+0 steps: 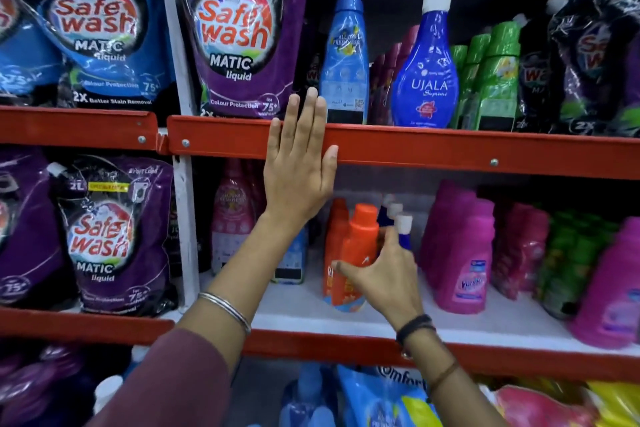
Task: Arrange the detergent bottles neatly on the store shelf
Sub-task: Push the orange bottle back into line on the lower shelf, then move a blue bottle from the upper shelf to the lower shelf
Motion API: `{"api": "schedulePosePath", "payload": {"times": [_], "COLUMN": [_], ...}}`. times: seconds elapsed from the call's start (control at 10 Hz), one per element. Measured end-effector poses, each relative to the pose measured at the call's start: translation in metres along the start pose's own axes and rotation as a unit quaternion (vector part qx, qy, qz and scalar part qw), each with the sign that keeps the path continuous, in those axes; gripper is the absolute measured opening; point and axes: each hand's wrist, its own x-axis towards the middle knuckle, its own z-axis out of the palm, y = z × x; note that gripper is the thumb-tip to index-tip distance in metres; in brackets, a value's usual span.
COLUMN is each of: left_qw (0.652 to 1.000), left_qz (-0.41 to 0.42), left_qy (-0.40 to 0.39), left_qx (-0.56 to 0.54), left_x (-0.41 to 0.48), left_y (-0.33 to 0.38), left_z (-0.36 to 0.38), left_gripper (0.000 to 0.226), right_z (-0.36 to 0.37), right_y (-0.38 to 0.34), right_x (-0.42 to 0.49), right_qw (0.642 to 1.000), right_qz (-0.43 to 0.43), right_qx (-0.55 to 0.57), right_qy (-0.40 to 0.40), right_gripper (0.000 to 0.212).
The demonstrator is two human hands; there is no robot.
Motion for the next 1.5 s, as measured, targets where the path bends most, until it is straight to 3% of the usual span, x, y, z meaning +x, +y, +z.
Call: {"api": "schedulePosePath", "payload": {"times": [0.3,0.8,0.9,1.0,1.1,1.2,1.3,1.5], "left_qw": [1.000,1.000,1.000,1.000,1.000,1.000,1.000,1.000], "left_qz": [-0.001,-0.005,-0.005,-0.008,-0.012,-0.015,-0.018,-0.021], "left_qy": [0.010,0.004,0.002,0.001,0.002,-0.003,-0.011,-0.017], "left_qx": [0.006,0.008,0.008,0.010,0.004,-0.004,-0.011,-0.011], "left_x": [-0.001,-0.001,0.000,0.000,0.000,0.000,0.000,0.000], "left_y": [-0.001,0.000,0.001,0.000,0.000,0.000,0.000,0.001], "left_z": [0.003,0.002,0.002,0.002,0.002,0.001,0.000,-0.002], "left_gripper": [0.057,0.057,0.057,0.058,0.059,0.060,0.060,0.060], "right_z": [0.048,0.051,0.026,-0.012,-0.054,-0.089,-0.110,-0.115], "right_y": [0.033,0.035,0.028,0.005,-0.023,-0.051,-0.074,-0.100], "right_x": [0.002,-0.010,-0.008,0.001,0.021,0.052,0.089,0.125], "right_qw": [0.997,0.996,0.998,0.988,0.957,0.932,0.923,0.939], "right_qz": [0.057,0.026,0.003,-0.056,-0.139,-0.199,-0.202,-0.130], "right_qx": [-0.032,-0.081,-0.064,-0.016,0.030,0.034,-0.003,-0.124], "right_qy": [-0.033,-0.038,0.020,0.144,0.251,0.303,0.328,0.292], "right_gripper": [0.069,0.079,0.077,0.062,0.047,0.043,0.059,0.097]}}
